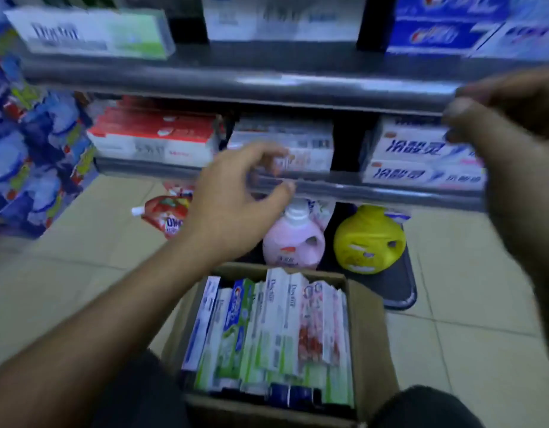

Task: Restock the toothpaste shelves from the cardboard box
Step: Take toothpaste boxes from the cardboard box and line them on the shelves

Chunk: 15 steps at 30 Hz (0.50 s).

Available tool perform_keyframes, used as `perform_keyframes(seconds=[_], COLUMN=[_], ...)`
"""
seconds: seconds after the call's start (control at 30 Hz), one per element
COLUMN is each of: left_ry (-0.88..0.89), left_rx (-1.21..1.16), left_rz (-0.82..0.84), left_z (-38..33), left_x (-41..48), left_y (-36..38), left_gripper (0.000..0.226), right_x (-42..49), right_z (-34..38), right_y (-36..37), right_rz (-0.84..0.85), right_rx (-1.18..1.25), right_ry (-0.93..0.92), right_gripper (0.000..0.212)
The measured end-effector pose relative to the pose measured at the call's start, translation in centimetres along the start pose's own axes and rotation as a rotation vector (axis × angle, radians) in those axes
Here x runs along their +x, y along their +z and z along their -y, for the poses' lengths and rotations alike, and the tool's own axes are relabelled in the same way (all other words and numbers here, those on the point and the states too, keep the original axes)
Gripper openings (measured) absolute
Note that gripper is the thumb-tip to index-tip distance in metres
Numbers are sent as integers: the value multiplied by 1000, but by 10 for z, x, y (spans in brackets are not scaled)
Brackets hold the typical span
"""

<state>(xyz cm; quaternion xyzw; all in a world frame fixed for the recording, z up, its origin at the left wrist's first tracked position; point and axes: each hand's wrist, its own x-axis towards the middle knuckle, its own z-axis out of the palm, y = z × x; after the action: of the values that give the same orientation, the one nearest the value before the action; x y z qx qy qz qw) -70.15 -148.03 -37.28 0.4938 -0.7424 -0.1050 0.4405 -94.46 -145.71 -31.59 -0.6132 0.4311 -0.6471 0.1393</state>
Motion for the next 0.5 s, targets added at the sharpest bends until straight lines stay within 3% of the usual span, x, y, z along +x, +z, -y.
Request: perform_keyframes(seconds=[0.1, 0.17, 0.23, 0.33, 0.5], left_ry=[-461, -590, -618, -667, -575], left_rx=[-72, -10, 32, 11, 123], left_rz=[154, 275, 367, 528, 570], left_z=[74, 102, 112, 107, 62], left_x=[-84, -121, -149, -170, -173], left_y=[33, 54, 76, 104, 150], left_gripper=[38, 42, 38, 59, 83], right_x=[-52, -89, -110, -135, -150], right_z=[-34, -66, -88, -116, -139], right_y=[31, 50, 59, 61, 53], right_rz=[171, 221, 214, 154, 147], right_rx=[19, 26, -2, -19, -127], right_ry=[197, 317, 435, 588, 698], right_gripper=[15, 22, 24, 19, 19])
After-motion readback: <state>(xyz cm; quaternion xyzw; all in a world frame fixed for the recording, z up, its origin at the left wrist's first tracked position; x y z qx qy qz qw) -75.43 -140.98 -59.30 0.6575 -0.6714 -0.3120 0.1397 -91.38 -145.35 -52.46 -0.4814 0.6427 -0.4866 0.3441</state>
